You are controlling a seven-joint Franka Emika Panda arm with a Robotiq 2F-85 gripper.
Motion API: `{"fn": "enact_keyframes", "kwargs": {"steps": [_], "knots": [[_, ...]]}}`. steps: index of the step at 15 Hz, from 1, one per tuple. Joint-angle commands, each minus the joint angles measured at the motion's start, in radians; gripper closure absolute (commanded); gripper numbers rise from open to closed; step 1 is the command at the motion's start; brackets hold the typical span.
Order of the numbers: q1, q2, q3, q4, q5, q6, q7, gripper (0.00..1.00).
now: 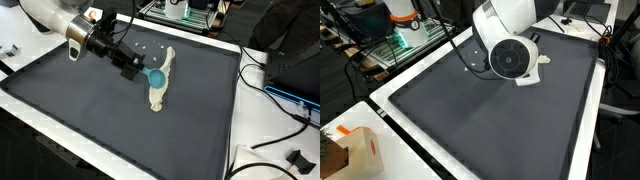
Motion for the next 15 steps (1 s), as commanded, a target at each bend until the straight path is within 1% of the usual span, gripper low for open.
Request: {"fn": "enact_keyframes", "kwargs": {"steps": [1,5,11,15], "knots": [[0.009,-0.047,-0.005,-0.046,0.000,0.013,0.026,0.75],[0.025,-0.093,-0.011,-0.068,-0.011,0.018,0.061,0.75],[0.074,-0.204,-0.037,-0.110,-0.063,0.033,0.228,0.75],[0.115,-0.281,-0.052,-0.131,-0.143,0.051,0.365,0.75]]}}
